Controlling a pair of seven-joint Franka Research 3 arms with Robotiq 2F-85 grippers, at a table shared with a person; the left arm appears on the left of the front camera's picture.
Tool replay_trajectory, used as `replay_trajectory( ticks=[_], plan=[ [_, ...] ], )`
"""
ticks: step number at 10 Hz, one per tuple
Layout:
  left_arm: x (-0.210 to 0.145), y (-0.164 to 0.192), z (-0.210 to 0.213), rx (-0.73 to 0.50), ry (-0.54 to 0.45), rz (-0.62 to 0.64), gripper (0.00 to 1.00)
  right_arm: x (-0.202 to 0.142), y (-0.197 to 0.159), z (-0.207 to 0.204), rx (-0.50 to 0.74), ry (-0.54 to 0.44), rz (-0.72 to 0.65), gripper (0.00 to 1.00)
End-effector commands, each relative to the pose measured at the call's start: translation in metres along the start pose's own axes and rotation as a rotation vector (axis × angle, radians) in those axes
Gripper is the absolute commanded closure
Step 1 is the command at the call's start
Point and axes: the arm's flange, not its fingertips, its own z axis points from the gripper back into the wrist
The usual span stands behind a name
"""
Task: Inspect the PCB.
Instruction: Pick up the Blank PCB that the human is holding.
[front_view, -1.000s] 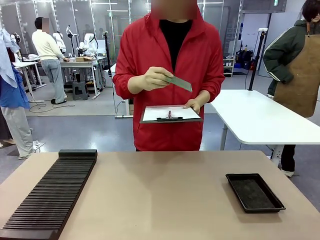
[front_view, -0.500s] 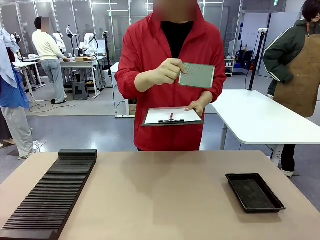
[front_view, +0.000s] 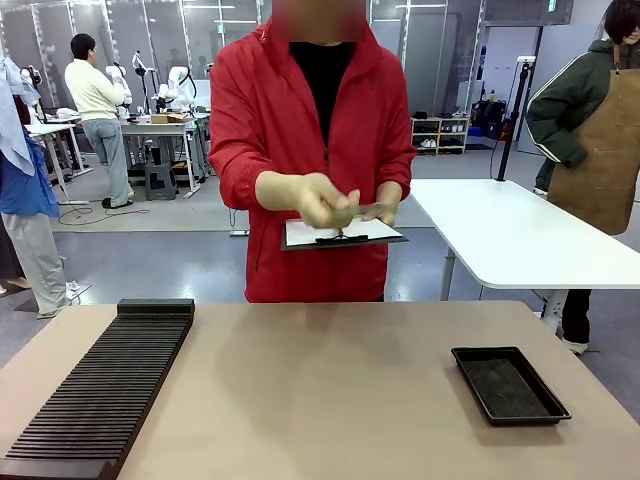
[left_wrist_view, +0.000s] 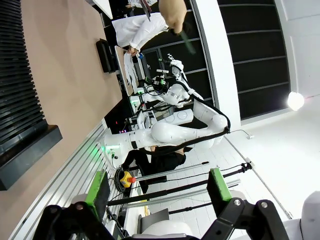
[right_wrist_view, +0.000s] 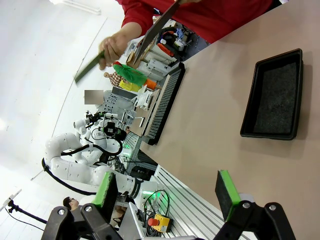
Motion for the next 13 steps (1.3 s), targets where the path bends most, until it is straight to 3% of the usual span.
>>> replay_trajectory(
  ticks=[1, 8, 9, 13],
  plan=[
    [0.0, -0.001, 0.003, 0.007, 0.003, -0.001, 0.0, 0.001, 0.001, 0.001, 0.011, -0.015, 0.014, 0.0],
    [0.0, -0.001, 0.003, 0.007, 0.003, -0.001, 0.0, 0.0, 0.0, 0.0, 0.0, 0.0, 0.0, 0.0],
    [0.0, -0.001, 0.003, 0.007, 0.003, -0.001, 0.0, 0.008, 0.016, -0.009, 0.048, 0.082, 0.001, 0.0],
    [0.0, -0.001, 0.003, 0.007, 0.003, -0.001, 0.0, 0.061, 0.07, -0.075, 0.14, 0.229, -0.123, 0.0]
  ],
)
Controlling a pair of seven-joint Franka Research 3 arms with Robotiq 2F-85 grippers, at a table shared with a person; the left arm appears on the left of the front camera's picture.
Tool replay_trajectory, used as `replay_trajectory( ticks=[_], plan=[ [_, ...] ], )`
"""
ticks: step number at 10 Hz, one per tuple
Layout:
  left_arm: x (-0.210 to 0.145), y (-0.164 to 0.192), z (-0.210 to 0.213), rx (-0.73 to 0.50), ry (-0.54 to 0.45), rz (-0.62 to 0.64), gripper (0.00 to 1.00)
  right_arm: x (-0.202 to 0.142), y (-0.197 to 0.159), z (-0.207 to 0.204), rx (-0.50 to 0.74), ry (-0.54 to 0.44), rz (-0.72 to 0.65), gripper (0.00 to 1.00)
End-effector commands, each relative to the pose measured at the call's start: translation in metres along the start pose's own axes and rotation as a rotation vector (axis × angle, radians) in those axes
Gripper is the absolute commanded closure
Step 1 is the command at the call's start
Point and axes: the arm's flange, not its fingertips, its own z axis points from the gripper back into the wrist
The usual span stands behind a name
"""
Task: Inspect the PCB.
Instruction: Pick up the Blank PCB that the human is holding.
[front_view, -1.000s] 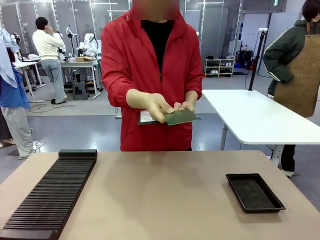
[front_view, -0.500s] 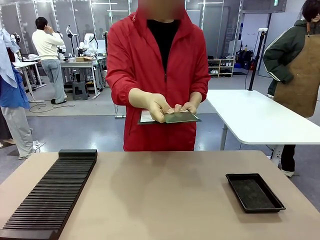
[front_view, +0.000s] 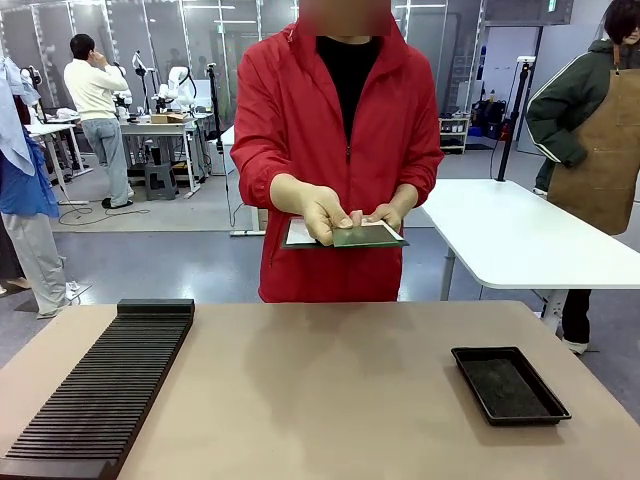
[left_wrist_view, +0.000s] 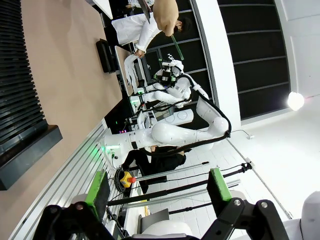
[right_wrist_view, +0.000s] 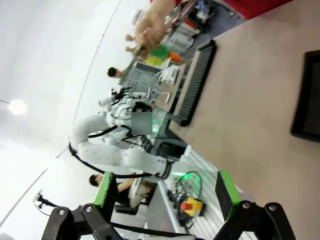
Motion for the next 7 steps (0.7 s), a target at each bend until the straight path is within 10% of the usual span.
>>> replay_trajectory(
  ticks=[1, 7],
  plan=[
    [0.0, -0.001, 0.003, 0.006, 0.004, -0.001, 0.0, 0.034, 0.025, -0.039, 0.033, 0.066, -0.085, 0.0],
    [0.0, -0.001, 0.003, 0.006, 0.004, -0.001, 0.0, 0.08, 0.058, -0.162, 0.092, 0.175, -0.314, 0.0]
  ],
)
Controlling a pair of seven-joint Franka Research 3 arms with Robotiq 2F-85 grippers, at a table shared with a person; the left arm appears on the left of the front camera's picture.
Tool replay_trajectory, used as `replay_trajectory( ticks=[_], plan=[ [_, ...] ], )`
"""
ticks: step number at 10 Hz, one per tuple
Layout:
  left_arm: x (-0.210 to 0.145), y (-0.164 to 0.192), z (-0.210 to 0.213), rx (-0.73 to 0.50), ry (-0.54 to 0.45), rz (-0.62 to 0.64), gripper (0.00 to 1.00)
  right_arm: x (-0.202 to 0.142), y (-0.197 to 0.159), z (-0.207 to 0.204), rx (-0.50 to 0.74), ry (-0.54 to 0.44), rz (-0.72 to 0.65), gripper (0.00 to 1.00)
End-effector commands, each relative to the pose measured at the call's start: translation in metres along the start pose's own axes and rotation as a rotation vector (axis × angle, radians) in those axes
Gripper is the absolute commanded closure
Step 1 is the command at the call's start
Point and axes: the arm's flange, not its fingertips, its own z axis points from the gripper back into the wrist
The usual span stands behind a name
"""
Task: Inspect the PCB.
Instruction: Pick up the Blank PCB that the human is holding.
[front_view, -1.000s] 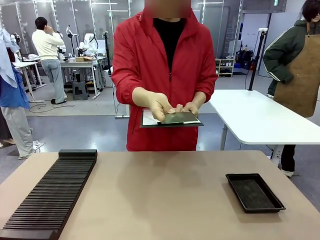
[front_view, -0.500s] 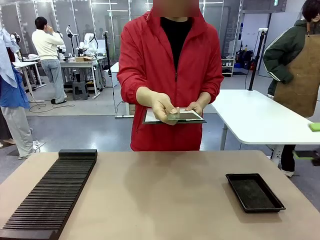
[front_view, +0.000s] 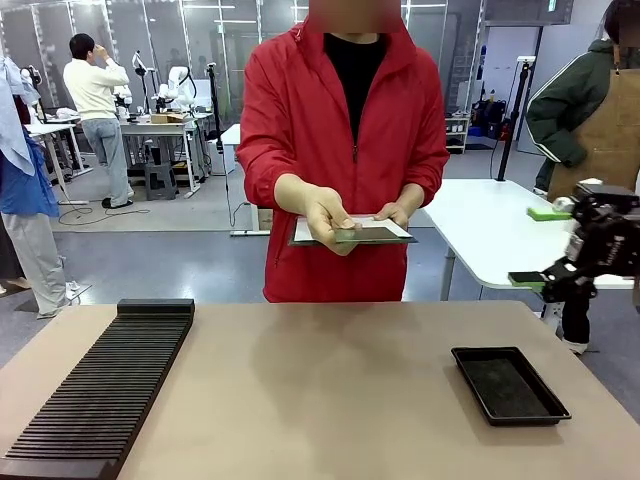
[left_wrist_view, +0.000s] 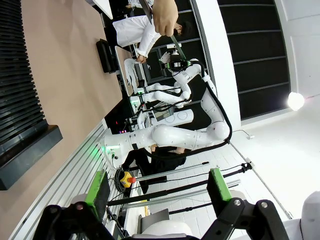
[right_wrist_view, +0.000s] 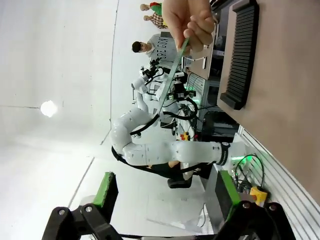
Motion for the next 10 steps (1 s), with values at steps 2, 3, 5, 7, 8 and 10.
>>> replay_trajectory(
  ticks=[2, 3, 5, 7, 8, 10],
  plan=[
    [0.0, -0.001, 0.002, 0.006, 0.004, -0.001, 0.0, 0.019, 0.007, -0.039, 0.002, -0.013, -0.1, 0.0],
    [0.0, -0.001, 0.002, 0.006, 0.004, -0.001, 0.0, 0.023, 0.006, -0.053, -0.002, -0.016, -0.12, 0.0],
    [0.0, -0.001, 0.002, 0.006, 0.004, -0.001, 0.0, 0.033, 0.005, -0.077, -0.011, -0.011, -0.154, 0.0],
    [0.0, -0.001, 0.002, 0.006, 0.004, -0.001, 0.0, 0.046, 0.002, -0.102, -0.009, -0.002, -0.183, 0.0],
    [0.0, -0.001, 0.002, 0.006, 0.004, -0.001, 0.0, 0.049, 0.0, -0.115, -0.012, 0.015, -0.197, 0.0],
    [0.0, -0.001, 0.002, 0.006, 0.004, -0.001, 0.0, 0.054, -0.003, -0.143, 0.003, 0.049, -0.21, 0.0]
  ],
)
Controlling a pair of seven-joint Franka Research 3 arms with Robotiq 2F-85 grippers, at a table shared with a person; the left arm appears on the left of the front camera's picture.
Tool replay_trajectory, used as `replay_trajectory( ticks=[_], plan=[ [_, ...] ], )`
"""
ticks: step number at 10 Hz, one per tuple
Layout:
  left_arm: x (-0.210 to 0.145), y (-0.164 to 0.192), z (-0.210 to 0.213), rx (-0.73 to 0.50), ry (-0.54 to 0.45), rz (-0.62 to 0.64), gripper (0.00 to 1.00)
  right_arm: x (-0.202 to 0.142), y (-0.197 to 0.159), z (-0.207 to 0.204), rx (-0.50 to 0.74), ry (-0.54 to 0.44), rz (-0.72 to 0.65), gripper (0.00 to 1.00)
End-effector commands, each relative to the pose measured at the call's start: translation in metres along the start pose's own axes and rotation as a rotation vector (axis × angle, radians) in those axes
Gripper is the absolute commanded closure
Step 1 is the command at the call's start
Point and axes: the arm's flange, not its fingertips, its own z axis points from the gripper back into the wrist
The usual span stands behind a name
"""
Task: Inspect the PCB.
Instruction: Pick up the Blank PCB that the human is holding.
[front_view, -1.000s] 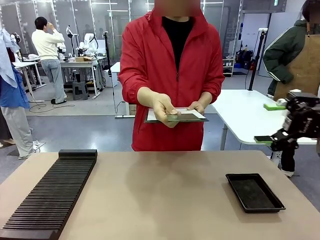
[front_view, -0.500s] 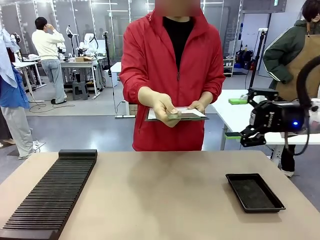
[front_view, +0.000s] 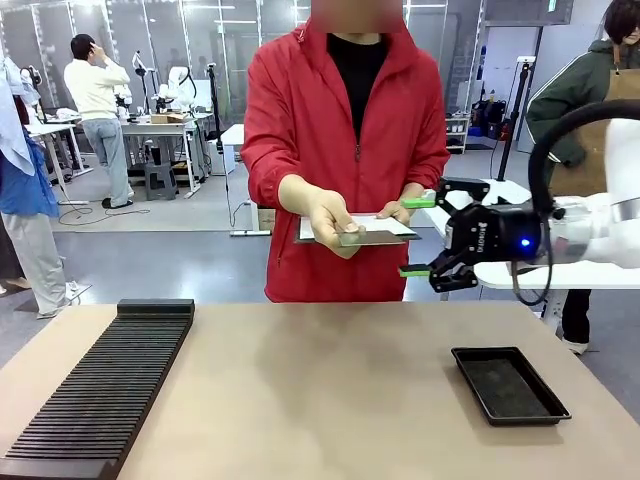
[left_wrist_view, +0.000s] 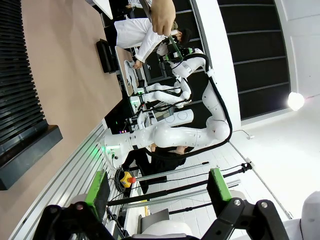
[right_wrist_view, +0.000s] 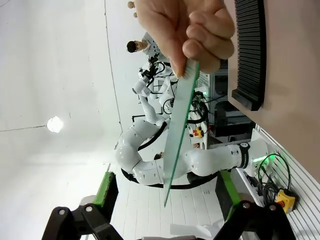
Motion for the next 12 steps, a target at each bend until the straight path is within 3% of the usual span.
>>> replay_trajectory(
  ticks=[1, 5, 6, 12],
  plan=[
    [0.0, -0.001, 0.002, 0.006, 0.004, -0.001, 0.0, 0.011, 0.006, -0.022, -0.001, 0.012, -0.037, 0.0],
    [0.0, -0.001, 0.002, 0.006, 0.004, -0.001, 0.0, 0.013, 0.002, -0.042, 0.008, 0.047, -0.056, 0.0],
    [0.0, -0.001, 0.002, 0.006, 0.004, -0.001, 0.0, 0.013, 0.002, -0.043, 0.011, 0.048, -0.055, 0.05],
    [0.0, -0.001, 0.002, 0.006, 0.004, -0.001, 0.0, 0.015, -0.002, -0.046, 0.019, 0.049, -0.055, 0.65]
  ],
)
